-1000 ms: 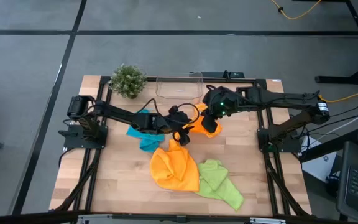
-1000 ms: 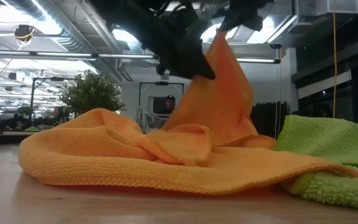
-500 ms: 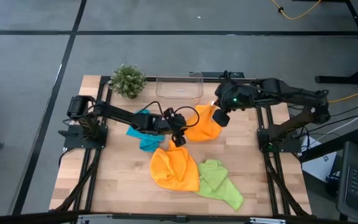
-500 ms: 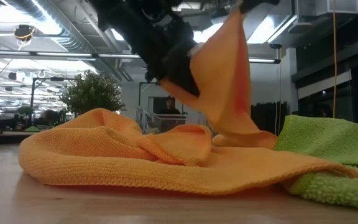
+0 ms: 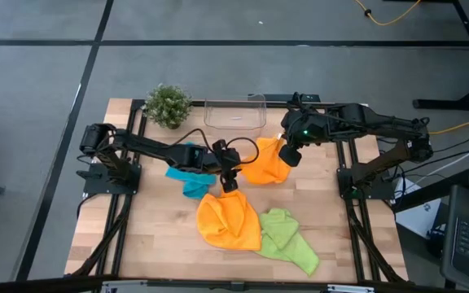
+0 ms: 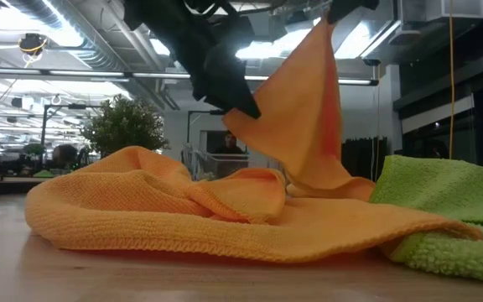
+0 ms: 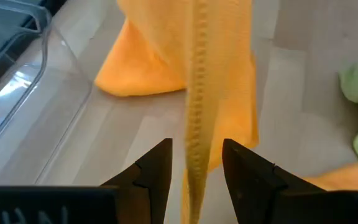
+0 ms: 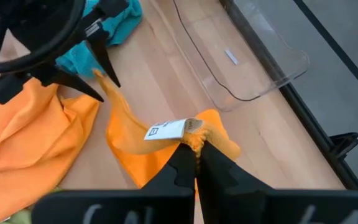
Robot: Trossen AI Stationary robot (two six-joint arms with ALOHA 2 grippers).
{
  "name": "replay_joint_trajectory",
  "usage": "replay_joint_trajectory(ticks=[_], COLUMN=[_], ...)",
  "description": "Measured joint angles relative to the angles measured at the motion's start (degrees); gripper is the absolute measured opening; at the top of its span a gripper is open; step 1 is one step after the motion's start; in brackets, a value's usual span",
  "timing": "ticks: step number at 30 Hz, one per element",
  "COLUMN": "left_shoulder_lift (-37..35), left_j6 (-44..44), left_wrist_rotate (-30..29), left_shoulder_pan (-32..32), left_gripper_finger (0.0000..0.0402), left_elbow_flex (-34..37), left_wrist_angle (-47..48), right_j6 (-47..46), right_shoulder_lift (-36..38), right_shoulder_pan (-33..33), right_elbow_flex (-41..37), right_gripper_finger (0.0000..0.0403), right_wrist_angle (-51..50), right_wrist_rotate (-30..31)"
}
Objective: Fold microfiber towels
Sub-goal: Fold the top orange microfiber cloth
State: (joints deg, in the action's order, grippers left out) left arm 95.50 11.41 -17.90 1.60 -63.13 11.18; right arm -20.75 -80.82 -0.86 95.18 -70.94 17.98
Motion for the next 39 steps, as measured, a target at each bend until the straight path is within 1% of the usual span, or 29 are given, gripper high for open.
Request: replay_joint_trajectory(ticks=[6, 10, 12, 14, 18, 19, 23, 25, 27, 30, 31, 33, 36, 39], left_shoulder_lift=[0.0, 0.0, 0.0, 0.0, 0.0, 0.0, -0.5, -1.8, -3.7, -6.8, -7.6, -8.4, -8.4, -7.5], left_j6=[0.0, -0.9, -1.5, -1.5, -1.5, -1.5, -1.3, -1.1, -1.1, -1.5, -1.5, -1.5, -3.6, -7.3], left_wrist_rotate=[1.1, 1.2, 2.0, 2.4, 2.6, 2.5, 2.3, 2.1, 0.7, -3.5, -4.8, -7.4, -10.3, -10.5], left_shoulder_pan=[-0.9, -1.2, -1.3, -1.3, -1.2, -1.3, -1.5, -1.5, -1.2, -0.4, -0.4, -0.1, 0.4, 0.5], left_gripper_finger=[0.0133, 0.0127, 0.0114, 0.0091, 0.0022, 0.0012, 0.0002, 0.0001, 0.0, 0.0, 0.0, 0.0, 0.0, 0.0], left_elbow_flex=[0.0, 0.0, 0.0, 0.0, 0.0, 0.0, 0.0, -0.8, -4.2, -12.5, -15.8, -22.8, -32.3, -39.0], left_wrist_angle=[4.9, 5.1, 5.3, 5.3, 5.3, 5.3, 5.5, 9.2, 13.8, 25.1, 28.8, 34.9, 39.4, 38.8], right_j6=[0.1, 0.1, 0.1, 0.0, 0.1, 0.0, 0.1, 0.0, -1.3, -3.8, -4.3, -2.8, -0.8, 0.2], right_shoulder_lift=[0.0, 0.0, 0.0, 0.0, 0.0, 0.0, 0.0, 0.0, 0.1, 0.2, 0.2, 1.4, 2.4, 2.8], right_shoulder_pan=[0.0, 0.0, 0.0, 0.0, 0.0, 0.0, 0.0, 0.0, 0.0, 0.0, 0.0, 0.0, 0.0, 0.0], right_elbow_flex=[0.0, 0.0, 0.0, 0.0, 0.0, 0.0, 0.0, 0.9, 3.0, 7.0, 8.2, 9.0, 10.1, 10.6], right_gripper_finger=[0.0002, 0.0002, 0.0002, 0.0002, 0.0002, 0.0002, 0.0002, 0.0002, 0.0002, 0.0002, 0.0002, 0.0004, 0.0004, 0.0002], right_wrist_angle=[-0.1, -0.1, -0.1, -0.2, -0.3, -0.4, -1.5, -5.4, -9.9, -17.9, -19.1, -18.4, -17.8, -18.8], right_wrist_rotate=[0.0, 0.0, 0.0, 0.0, 0.0, 0.0, -0.1, -0.1, 0.0, 1.6, 1.9, 1.3, 1.9, 3.2])
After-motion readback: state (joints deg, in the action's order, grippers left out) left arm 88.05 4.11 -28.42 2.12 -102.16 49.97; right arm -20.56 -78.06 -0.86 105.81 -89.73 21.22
